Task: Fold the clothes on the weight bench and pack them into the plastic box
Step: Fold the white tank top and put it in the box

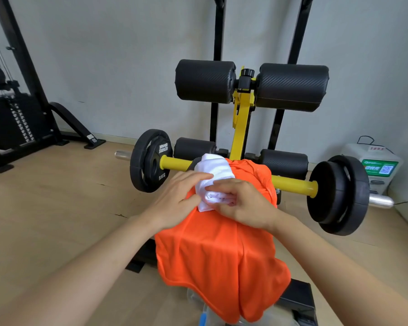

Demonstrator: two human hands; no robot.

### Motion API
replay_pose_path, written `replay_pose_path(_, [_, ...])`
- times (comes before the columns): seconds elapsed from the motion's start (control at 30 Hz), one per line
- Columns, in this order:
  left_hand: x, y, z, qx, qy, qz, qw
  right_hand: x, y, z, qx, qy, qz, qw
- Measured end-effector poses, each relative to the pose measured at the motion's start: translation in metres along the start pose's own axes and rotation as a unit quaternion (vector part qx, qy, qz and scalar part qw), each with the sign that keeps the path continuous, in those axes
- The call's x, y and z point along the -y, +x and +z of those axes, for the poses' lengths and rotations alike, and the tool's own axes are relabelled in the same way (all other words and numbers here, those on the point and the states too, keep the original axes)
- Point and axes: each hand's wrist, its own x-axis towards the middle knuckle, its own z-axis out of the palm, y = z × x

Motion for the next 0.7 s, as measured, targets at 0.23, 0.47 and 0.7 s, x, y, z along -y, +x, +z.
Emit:
replay_pose_path(0.23, [0.0, 0.002, 0.006, 0.007, 0.122, -0.015, 0.992, -0.01, -0.001, -0.013, -0.183, 0.067, 0.183, 0.964])
replay_pose_path(0.47, [0.001, 0.003, 0.007, -0.024, 0.188, -0.006, 0.982, -0.011, 0.005, -0.01, -0.107, 0.077, 0.3, 0.945])
replay_pose_path(0.7, [0.0, -0.001, 0.006, -0.101, 0.094, 0.057, 0.989, -0.007, 0.006, -0.021, -0.1, 0.201, 0.268, 0.937])
